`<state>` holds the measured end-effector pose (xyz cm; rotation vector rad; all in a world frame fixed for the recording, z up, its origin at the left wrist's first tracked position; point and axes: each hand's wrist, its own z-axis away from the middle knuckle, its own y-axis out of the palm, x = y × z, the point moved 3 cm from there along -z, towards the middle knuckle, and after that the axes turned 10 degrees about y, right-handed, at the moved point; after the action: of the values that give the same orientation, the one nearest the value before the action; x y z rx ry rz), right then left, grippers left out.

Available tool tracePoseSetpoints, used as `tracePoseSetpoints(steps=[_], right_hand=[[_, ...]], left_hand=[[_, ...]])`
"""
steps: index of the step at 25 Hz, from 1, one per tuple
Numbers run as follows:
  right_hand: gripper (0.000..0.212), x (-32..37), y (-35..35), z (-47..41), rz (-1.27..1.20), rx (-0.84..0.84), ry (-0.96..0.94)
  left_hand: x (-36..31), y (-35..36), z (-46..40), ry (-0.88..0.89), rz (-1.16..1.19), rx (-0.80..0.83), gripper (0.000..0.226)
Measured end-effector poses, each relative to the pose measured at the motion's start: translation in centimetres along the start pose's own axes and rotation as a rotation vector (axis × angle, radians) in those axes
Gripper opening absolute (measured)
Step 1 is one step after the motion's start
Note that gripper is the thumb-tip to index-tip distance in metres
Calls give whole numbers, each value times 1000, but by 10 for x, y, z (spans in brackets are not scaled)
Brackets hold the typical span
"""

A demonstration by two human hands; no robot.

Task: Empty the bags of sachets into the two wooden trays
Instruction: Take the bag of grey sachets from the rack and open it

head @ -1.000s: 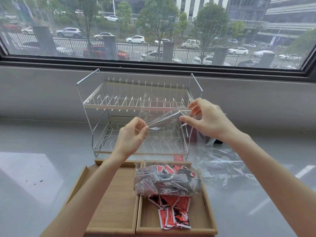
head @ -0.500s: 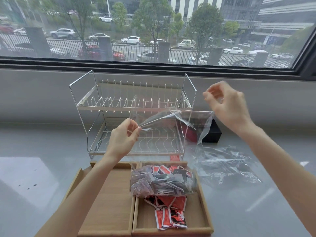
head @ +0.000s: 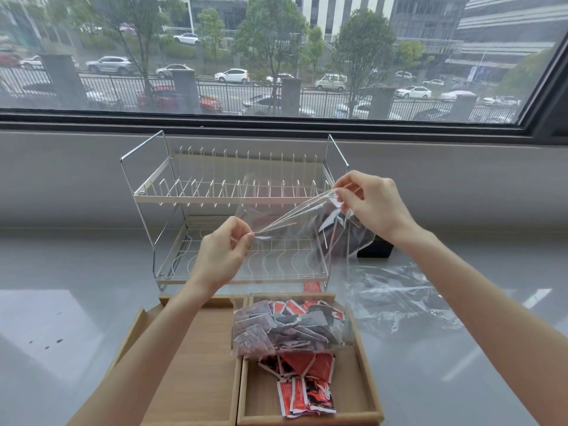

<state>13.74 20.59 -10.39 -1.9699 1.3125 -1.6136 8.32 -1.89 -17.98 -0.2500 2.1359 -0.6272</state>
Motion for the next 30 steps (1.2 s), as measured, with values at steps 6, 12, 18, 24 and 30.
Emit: tracePoseSetpoints(steps=[6, 12, 18, 24, 30], right_hand=[[14, 16, -12, -11, 17, 168, 41], [29, 5, -6, 4, 125, 163, -54], [11, -21, -3, 17, 259, 17, -101], [10, -4, -37, -1, 145, 73, -48], [11, -11, -44, -4, 97, 345, 93]], left_hand=[[0, -2, -2, -8, 12, -6, 9], [-2, -7, 1, -20, 0, -45, 22], [-1, -5, 1, -26, 16, -48, 22], [0, -3, -1, -10, 15, -25, 11], [6, -5, -1, -23, 71, 0, 22]])
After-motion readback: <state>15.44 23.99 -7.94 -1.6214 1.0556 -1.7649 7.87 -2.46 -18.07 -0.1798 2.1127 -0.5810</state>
